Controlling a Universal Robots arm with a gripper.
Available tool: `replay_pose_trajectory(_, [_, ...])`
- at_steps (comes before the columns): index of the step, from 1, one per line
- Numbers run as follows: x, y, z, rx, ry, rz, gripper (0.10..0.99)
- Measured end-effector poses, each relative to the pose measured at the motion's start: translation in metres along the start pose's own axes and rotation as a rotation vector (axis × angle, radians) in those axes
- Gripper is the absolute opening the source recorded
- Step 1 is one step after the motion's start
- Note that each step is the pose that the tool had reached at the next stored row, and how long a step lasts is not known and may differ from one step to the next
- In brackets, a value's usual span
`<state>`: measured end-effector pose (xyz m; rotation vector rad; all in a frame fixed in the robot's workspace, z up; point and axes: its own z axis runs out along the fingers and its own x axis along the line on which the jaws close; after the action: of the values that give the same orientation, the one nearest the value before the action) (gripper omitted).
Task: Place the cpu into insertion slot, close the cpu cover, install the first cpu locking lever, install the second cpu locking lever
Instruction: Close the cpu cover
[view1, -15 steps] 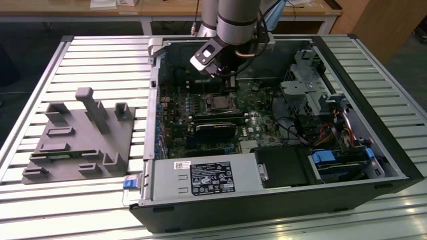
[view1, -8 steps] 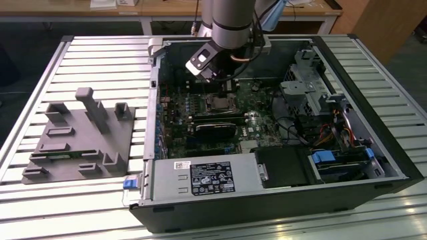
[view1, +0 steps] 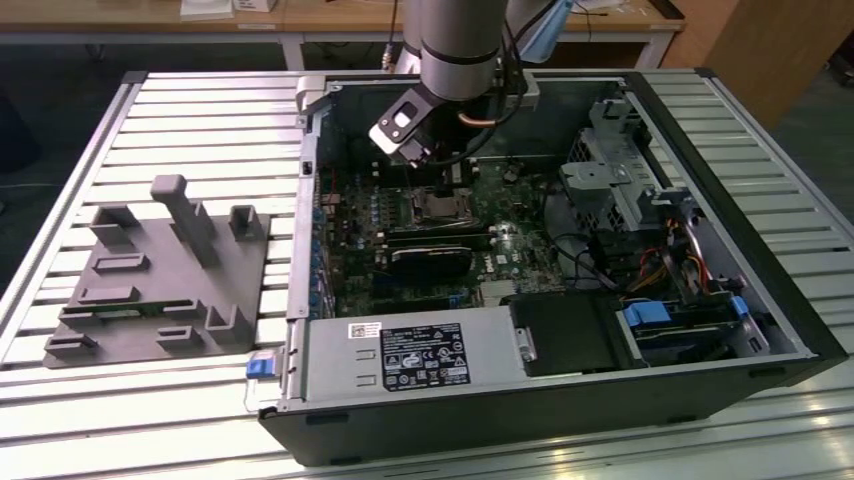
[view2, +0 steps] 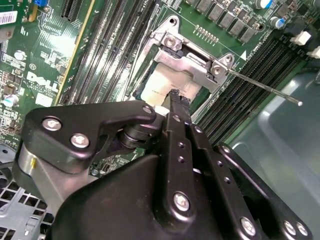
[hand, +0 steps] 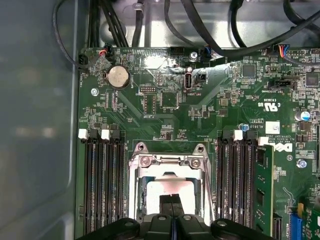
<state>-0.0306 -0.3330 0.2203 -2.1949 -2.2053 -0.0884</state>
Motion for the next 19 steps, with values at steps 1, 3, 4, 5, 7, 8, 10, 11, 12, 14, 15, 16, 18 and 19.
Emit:
replay_pose_trajectory(1, [0.0, -0.0001, 0.0, 0.0, 0.0001, -0.007, 0.106])
replay_pose_trajectory(3, [0.0, -0.0001, 0.0, 0.002, 0.0006, -0.032, 0.106])
replay_pose_trajectory(4, [0.0, 0.0, 0.0, 0.003, 0.0009, -0.048, 0.106])
replay_pose_trajectory(5, [0.0, 0.0, 0.0, 0.004, 0.0012, -0.066, 0.106])
replay_pose_trajectory(7, [0.0, 0.0, 0.0001, 0.006, 0.002, -0.1, 0.106])
replay_pose_trajectory(8, [0.0, 0.0, 0.0, 0.007, 0.0022, -0.115, 0.106])
replay_pose_trajectory(10, [0.0, 0.0, 0.0001, 0.009, 0.0029, -0.147, 0.106])
replay_pose_trajectory(11, [0.0, 0.0, 0.0001, 0.01, 0.0033, -0.164, 0.106])
replay_pose_trajectory(12, [0.0, 0.0, 0.0001, 0.011, 0.0035, -0.18, 0.106])
replay_pose_trajectory(14, [0.0, 0.0, 0.0002, 0.013, 0.0043, -0.214, 0.106])
replay_pose_trajectory(15, [0.0, 0.0, 0.0002, 0.014, 0.0046, -0.23, 0.106])
replay_pose_trajectory(16, [0.0, 0.0, 0.0002, 0.015, 0.0049, -0.246, 0.106])
replay_pose_trajectory(18, [0.0, 0.0, 0.0003, 0.017, 0.0056, -0.279, 0.106])
replay_pose_trajectory(19, [0.0, 0.0, 0.0004, 0.018, 0.0059, -0.297, 0.106])
